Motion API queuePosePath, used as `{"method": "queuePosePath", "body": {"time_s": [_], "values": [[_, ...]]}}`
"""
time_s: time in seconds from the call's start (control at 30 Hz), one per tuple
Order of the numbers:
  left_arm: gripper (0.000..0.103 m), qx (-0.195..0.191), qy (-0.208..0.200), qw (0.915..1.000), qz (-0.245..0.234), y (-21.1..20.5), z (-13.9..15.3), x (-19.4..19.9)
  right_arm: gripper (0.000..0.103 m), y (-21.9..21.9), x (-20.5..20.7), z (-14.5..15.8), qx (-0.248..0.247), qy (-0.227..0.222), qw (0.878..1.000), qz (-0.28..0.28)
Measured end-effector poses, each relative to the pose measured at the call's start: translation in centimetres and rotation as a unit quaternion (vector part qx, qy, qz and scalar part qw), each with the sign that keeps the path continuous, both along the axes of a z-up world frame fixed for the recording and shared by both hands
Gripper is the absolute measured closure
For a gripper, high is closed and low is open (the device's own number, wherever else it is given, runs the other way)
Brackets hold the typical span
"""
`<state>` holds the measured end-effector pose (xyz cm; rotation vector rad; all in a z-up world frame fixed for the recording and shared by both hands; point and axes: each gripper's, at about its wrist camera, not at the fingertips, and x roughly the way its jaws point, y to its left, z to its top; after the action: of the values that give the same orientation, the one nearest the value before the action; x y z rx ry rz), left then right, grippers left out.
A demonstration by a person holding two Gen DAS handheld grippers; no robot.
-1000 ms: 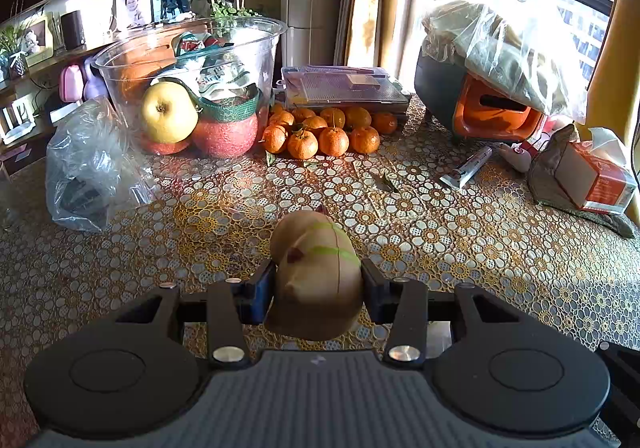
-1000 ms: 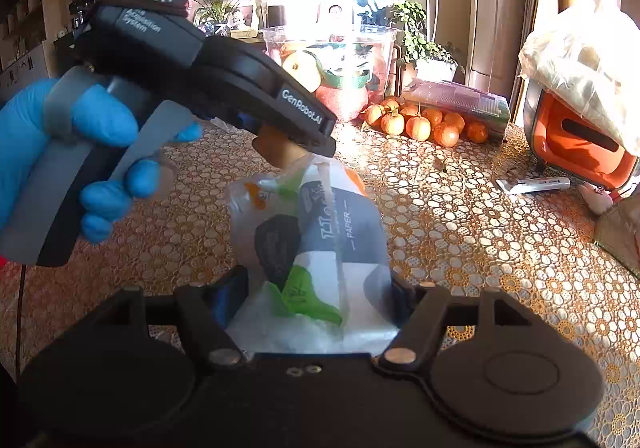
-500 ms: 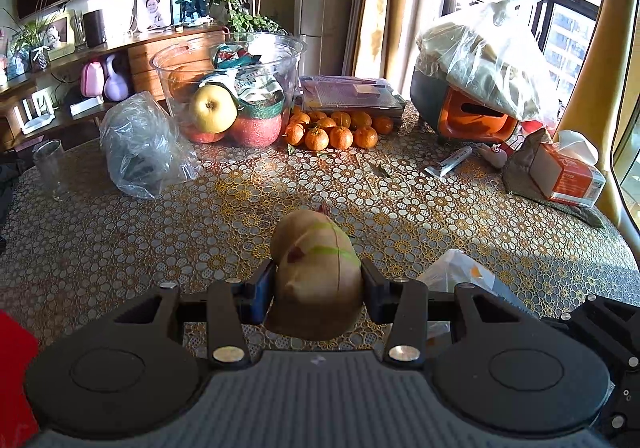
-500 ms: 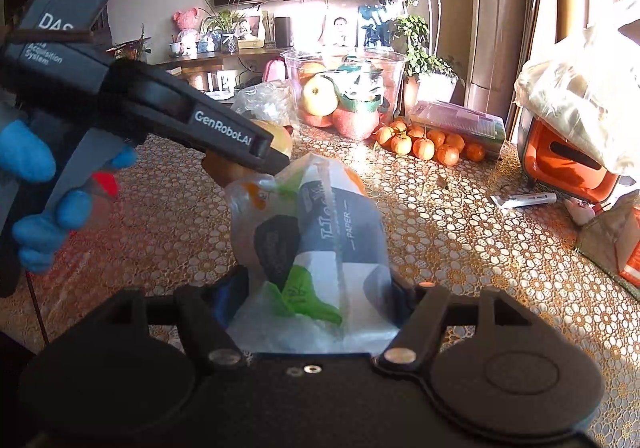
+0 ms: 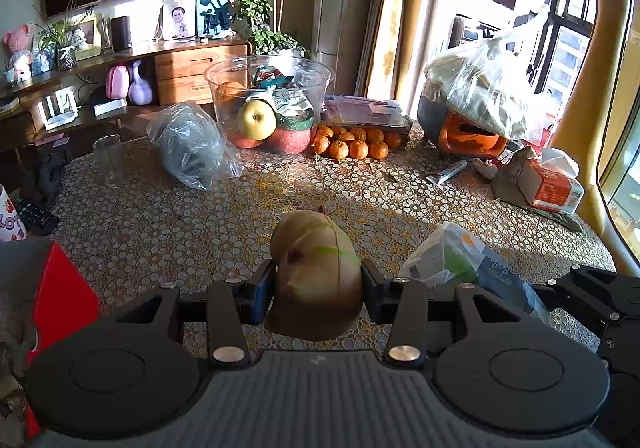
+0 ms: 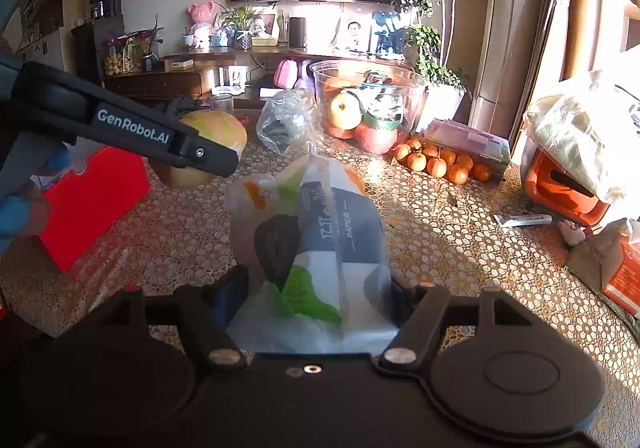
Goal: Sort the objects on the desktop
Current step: 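Carry the tan toy with the left tool while the right tool carries the white bag to the box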
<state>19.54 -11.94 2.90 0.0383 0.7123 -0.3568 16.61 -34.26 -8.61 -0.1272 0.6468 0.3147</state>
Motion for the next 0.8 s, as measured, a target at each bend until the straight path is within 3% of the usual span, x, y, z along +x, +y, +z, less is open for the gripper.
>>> {"method": "queuePosePath", "body": {"time_s": [0.8], "values": [[0.059, 0.002, -0.005, 0.9963, 0.086, 14.3, 2.9, -5.8, 0.033, 11.5, -0.6, 4.4, 0.012, 0.008, 0.995, 0.099]]}}
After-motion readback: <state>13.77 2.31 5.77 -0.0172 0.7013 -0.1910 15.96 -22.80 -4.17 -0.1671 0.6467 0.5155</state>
